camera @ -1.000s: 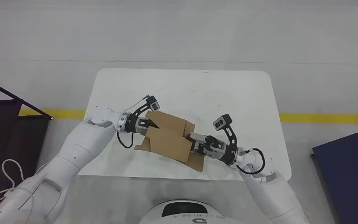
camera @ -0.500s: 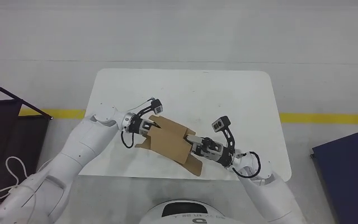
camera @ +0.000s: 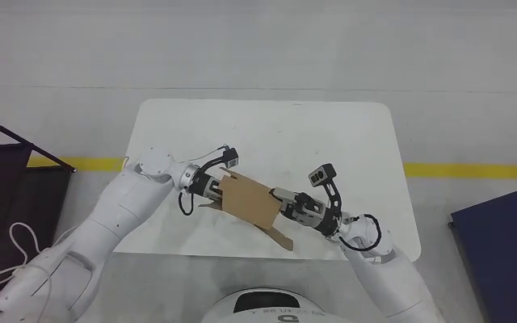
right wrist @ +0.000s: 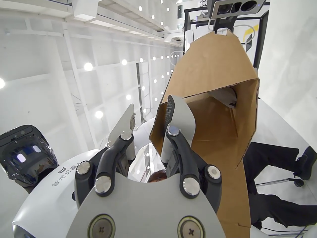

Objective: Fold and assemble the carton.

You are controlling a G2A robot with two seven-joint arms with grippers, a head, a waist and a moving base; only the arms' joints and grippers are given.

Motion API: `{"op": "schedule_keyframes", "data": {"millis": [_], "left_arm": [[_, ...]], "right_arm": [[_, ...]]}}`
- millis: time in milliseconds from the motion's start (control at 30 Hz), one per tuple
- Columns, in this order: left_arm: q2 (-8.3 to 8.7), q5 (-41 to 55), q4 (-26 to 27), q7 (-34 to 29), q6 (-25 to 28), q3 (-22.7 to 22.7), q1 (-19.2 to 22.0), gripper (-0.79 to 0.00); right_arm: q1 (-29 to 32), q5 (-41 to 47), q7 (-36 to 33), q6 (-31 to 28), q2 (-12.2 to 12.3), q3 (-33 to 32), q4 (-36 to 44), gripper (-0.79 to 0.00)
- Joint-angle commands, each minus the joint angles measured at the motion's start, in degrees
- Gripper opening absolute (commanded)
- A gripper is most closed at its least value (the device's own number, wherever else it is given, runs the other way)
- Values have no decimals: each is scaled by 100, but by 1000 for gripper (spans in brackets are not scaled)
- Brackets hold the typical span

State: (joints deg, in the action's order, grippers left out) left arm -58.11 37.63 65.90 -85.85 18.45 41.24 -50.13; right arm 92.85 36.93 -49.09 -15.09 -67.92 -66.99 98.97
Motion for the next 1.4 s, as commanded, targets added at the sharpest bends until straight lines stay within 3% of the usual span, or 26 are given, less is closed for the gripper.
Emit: {"op": "schedule_keyframes", "data": {"millis": [0, 133, 300, 367, 400, 567, 800, 900, 967, 1267, 1367], "left_arm": [[-3, -32, -28, -2, -2, -35, 27, -785], [-9, -39, -56, 9, 9, -87, 70, -785], [-1, -92, -76, 49, 49, -137, 110, -785], [8, -170, -77, 96, 95, -152, 134, -785], [14, -233, -61, 132, 131, -161, 147, -785], [80, -473, 99, 337, 337, -150, 148, -785], [235, -813, 451, 614, 614, -132, 37, -785], [304, -911, 603, 684, 684, -148, -5, -785], [343, -974, 683, 718, 717, -169, -13, -785], [484, -1030, 897, 843, 842, -270, -2, -785], [526, -1025, 918, 868, 867, -294, 10, -785]], "right_arm": [[-19, -22, 69, -25, -5, 16, -10, -529], [-45, 97, 236, -149, -20, 11, -40, -551], [-82, 115, 209, 33, -13, 15, -81, -511], [-140, 42, 51, 619, 10, 83, -132, -437], [-194, 61, 45, 757, 16, 58, -104, -259], [-309, 147, 95, 1228, 23, 82, -177, -188], [-433, 186, 274, 1385, 8, 157, -264, -252], [-452, 329, 380, 1334, -7, 160, -288, -394], [-455, 456, 389, 1320, -13, 148, -294, -446], [-540, 645, 155, 1692, 2, 151, -362, -465], [-561, 644, 107, 1728, 11, 132, -381, -554]]}}
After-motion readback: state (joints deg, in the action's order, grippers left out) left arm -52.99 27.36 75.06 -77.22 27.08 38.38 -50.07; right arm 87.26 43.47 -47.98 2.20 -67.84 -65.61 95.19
